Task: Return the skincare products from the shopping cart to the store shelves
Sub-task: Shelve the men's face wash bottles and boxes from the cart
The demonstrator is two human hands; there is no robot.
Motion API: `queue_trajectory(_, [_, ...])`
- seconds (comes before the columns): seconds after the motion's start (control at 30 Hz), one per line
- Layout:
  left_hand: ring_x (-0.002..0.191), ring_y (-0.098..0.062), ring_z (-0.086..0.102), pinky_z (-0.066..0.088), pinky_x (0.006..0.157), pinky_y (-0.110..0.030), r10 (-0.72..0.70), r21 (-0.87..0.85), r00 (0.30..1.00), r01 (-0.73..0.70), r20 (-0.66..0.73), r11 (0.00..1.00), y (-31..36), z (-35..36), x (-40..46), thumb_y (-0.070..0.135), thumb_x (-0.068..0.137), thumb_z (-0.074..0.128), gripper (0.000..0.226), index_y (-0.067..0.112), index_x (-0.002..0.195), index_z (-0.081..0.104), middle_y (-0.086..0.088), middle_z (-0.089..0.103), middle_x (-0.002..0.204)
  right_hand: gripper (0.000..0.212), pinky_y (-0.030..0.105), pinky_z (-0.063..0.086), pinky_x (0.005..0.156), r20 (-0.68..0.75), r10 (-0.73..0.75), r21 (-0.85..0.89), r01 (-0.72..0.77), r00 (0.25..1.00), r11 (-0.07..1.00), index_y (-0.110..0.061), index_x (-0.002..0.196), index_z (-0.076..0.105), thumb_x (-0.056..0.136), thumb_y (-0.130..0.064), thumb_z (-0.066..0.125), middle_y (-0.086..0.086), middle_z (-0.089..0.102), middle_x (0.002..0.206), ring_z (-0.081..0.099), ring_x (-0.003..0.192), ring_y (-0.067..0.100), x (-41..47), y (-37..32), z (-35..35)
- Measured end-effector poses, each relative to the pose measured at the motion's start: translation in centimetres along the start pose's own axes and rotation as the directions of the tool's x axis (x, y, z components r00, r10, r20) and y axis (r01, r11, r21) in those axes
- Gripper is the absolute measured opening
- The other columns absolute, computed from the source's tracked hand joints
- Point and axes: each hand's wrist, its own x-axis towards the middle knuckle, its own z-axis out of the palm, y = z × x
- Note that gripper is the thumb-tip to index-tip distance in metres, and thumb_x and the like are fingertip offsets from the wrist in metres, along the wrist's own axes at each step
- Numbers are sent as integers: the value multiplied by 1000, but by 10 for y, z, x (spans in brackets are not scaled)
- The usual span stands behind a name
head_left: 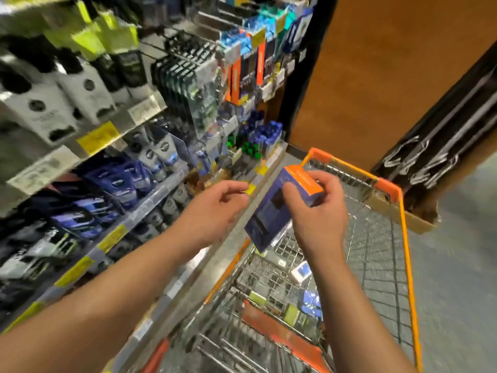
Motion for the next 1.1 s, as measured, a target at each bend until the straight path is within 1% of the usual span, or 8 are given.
queue_trajectory(0.17, [101, 1, 68, 54, 87, -25, 95, -13, 995, -95, -23, 995, 15, -60, -26, 43, 98, 64, 37, 37, 134, 62, 15, 72, 121, 24, 18, 51, 68, 136, -85, 156, 63, 987, 986, -22, 97, 68, 79, -29, 82, -11, 71, 88, 62, 73, 0, -8, -68, 42])
queue_trajectory(0.33, [87, 12, 65, 50, 68, -12, 197, -40, 980, -197, -3, 980, 40, -120, -64, 29, 102, 56, 38, 31, 140, 55, 15, 71, 122, 45, 33, 57, 74, 308, -165, 220, 98, 937, 971, -16, 98, 72, 68, -49, 77, 3, 76, 90, 67, 78, 13, -27, -121, 91])
queue_trajectory(0.47, [89, 3, 66, 49, 74, -17, 255, -37, 967, -254, 3, 966, 52, -168, -105, 48, 90, 68, 48, 29, 134, 60, 16, 75, 115, 29, 18, 51, 64, 453, -235, 310, 95, 860, 946, -16, 90, 73, 74, -39, 75, -10, 74, 75, 63, 67, 1, -48, -162, 131])
queue_trajectory(0.6, [101, 6, 68, 49, 83, -11, 294, -37, 951, -299, -94, 954, 57, -210, -143, 33, 92, 70, 31, 28, 122, 65, 23, 75, 113, 41, 29, 55, 69, 558, -272, 367, 61, 784, 928, -16, 88, 74, 69, -52, 71, -2, 75, 79, 65, 72, 11, -74, -195, 171])
queue_trajectory(0.77, [108, -12, 73, 57, 90, -32, 270, -30, 926, -288, -265, 957, 60, -256, -188, 42, 80, 83, 50, 27, 125, 67, 8, 77, 116, 30, 28, 55, 68, 686, -346, 406, 58, 640, 912, -17, 90, 74, 77, -45, 73, 3, 74, 80, 66, 73, 12, -104, -239, 213])
queue_trajectory(0.97, [100, -17, 75, 59, 83, -30, 261, 15, 833, -291, -487, 957, 73, -304, -246, 26, 80, 88, 42, 26, 118, 71, 7, 79, 108, 40, 28, 57, 73, 803, -450, 417, 172, 391, 893, -34, 119, 64, 90, -62, 66, -15, 73, 95, 72, 88, 9, -135, -290, 253])
queue_trajectory(1.03, [95, -15, 76, 58, 77, -27, 266, 9, 802, -309, -535, 951, 79, -321, -267, 26, 82, 83, 33, 32, 113, 74, 8, 79, 105, 40, 27, 57, 75, 818, -478, 441, 186, 318, 878, -30, 124, 60, 93, -57, 65, -14, 74, 100, 72, 93, 8, -147, -307, 263])
queue_trajectory(1.1, [99, -14, 76, 58, 85, -38, 279, 16, 780, -326, -560, 945, 86, -337, -287, 34, 79, 78, 32, 44, 109, 74, 8, 79, 108, 45, 38, 61, 81, 824, -501, 459, 208, 265, 864, -33, 124, 61, 89, -60, 69, -6, 75, 108, 72, 98, 17, -159, -325, 273])
